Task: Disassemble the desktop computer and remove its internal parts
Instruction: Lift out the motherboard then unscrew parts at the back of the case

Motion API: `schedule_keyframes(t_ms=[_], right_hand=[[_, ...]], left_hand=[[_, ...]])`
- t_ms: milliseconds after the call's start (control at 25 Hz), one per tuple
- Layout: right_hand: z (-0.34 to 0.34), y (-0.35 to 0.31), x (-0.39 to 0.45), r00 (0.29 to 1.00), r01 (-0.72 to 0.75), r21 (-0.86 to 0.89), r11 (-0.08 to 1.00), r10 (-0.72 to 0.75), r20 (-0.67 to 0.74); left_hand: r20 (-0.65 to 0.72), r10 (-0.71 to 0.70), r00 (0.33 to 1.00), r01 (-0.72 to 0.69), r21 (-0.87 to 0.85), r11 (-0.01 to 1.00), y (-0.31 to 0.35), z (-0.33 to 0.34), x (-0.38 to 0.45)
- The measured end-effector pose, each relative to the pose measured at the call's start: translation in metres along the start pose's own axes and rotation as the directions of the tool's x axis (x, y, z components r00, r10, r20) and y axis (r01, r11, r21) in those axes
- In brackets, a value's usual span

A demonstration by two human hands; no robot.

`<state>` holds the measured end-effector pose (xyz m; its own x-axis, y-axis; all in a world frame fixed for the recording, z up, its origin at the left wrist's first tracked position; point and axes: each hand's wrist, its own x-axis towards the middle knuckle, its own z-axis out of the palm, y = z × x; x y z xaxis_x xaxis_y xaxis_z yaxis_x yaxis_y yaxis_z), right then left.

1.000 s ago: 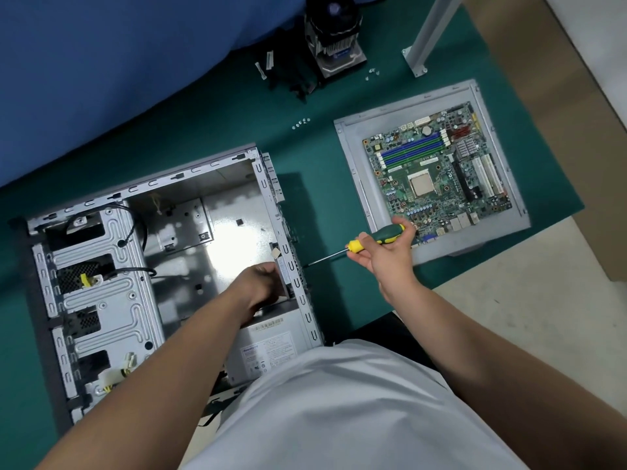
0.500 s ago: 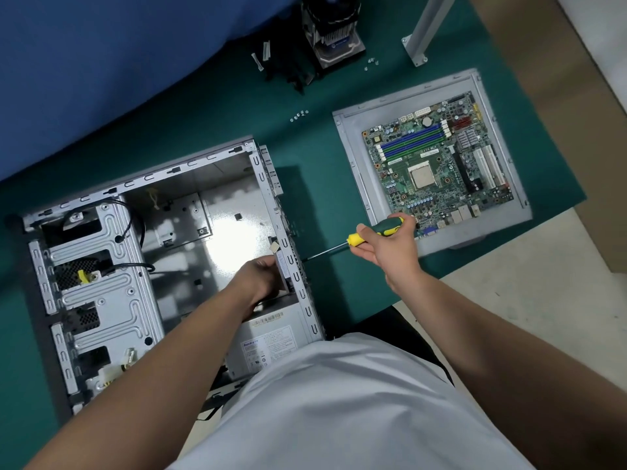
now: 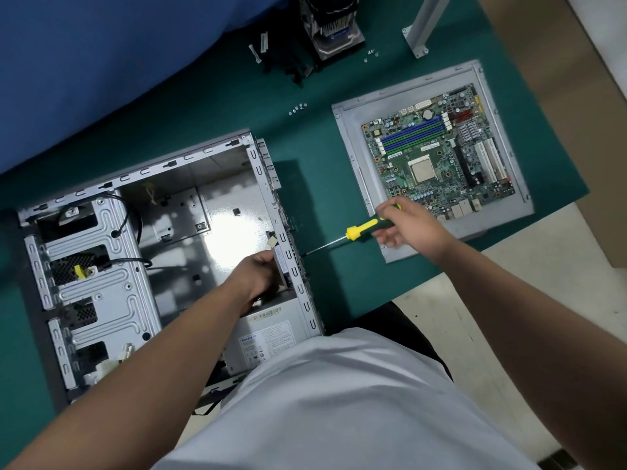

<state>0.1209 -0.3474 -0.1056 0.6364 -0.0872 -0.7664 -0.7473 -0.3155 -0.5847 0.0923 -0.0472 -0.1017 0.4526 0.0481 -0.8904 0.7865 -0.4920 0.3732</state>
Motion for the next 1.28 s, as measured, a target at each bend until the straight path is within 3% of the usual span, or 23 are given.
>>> schedule_keyframes(t_ms=[80,120,280,320,400,440,560,640,720,760,880,920,960,1000,1040,1080,1120,1200,1280], right_hand=[[-0.003,-0.004,0.0,0.997,0.014,-0.319,0.947,-0.039,-0.071],[-0.004,-0.006,0.0,0.994,0.019,-0.346,0.938,-0.055,-0.097],[-0.006,-0.008,-0.002,0.998,-0.04,0.018,0.999,0.039,0.048],[-0.005,-0.006,0.0,0.997,-0.052,0.007,0.999,0.051,0.061],[-0.003,-0.006,-0.001,0.999,-0.025,-0.232,0.972,0.019,-0.03],[-0.003,-0.005,0.001,0.998,-0.019,-0.244,0.97,0.003,-0.064],[-0.004,-0.008,0.003,0.998,-0.063,0.023,0.998,0.063,-0.003],[-0.003,-0.009,-0.002,0.994,-0.095,0.069,0.993,0.091,0.058],[-0.002,-0.008,-0.002,0.997,-0.078,-0.22,0.972,0.077,-0.012],[-0.002,-0.008,0.001,0.997,-0.048,-0.274,0.961,0.03,-0.069],[0.001,-0.014,0.001,0.994,-0.108,0.06,0.992,0.108,0.003],[-0.001,-0.014,-0.001,0.99,-0.139,0.097,0.986,0.136,0.035],[-0.002,-0.013,-0.002,0.986,-0.157,0.107,0.982,0.15,0.065],[-0.004,-0.01,-0.002,0.986,-0.15,0.002,0.989,0.15,0.069],[-0.003,-0.011,-0.002,0.994,-0.104,-0.148,0.983,0.106,0.008],[-0.001,-0.011,-0.002,0.997,-0.065,-0.189,0.98,0.057,-0.045],[-0.001,-0.011,0.0,0.997,-0.062,-0.123,0.991,0.057,-0.045],[-0.002,-0.015,-0.002,0.994,-0.105,0.172,0.979,0.098,0.052],[-0.003,-0.017,-0.005,0.983,-0.17,0.245,0.955,0.146,0.114]], left_hand=[[0.007,-0.004,1.0,0.005,-0.006,1.0,-0.001,0.0,0.0],[0.009,-0.006,1.0,0.006,-0.004,1.0,0.0,0.0,0.0],[-0.02,-0.016,1.0,0.016,-0.016,1.0,0.0,0.002,0.004],[-0.019,-0.015,1.0,0.015,-0.03,0.999,-0.001,0.002,0.005],[-0.006,0.004,1.0,-0.004,-0.075,0.997,-0.006,0.003,0.009],[0.004,0.009,1.0,-0.009,-0.118,0.993,-0.007,0.003,0.009],[0.028,0.026,0.999,-0.02,-0.188,0.982,-0.012,0.002,0.011],[0.035,0.037,0.999,-0.029,-0.209,0.977,-0.013,0.002,0.013],[0.043,0.039,0.998,-0.029,-0.223,0.974,-0.015,0.004,0.016],[0.047,0.037,0.998,-0.025,-0.233,0.972,-0.015,0.004,0.016],[0.038,0.042,0.998,-0.033,-0.22,0.975,-0.015,0.004,0.018],[0.035,0.042,0.999,-0.033,-0.218,0.975,-0.015,0.004,0.018],[0.036,0.043,0.998,-0.034,-0.223,0.974,-0.015,0.004,0.019],[0.041,0.044,0.998,-0.033,-0.234,0.972,-0.015,0.004,0.019],[0.045,0.045,0.998,-0.032,-0.243,0.969,-0.015,0.004,0.019],[0.045,0.045,0.998,-0.032,-0.247,0.969,-0.014,0.004,0.019],[0.043,0.042,0.998,-0.031,-0.243,0.97,-0.014,0.004,0.019],[0.033,0.036,0.999,-0.028,-0.233,0.972,-0.015,0.004,0.022],[0.033,0.023,0.999,-0.014,-0.246,0.969,-0.015,0.005,0.024]])
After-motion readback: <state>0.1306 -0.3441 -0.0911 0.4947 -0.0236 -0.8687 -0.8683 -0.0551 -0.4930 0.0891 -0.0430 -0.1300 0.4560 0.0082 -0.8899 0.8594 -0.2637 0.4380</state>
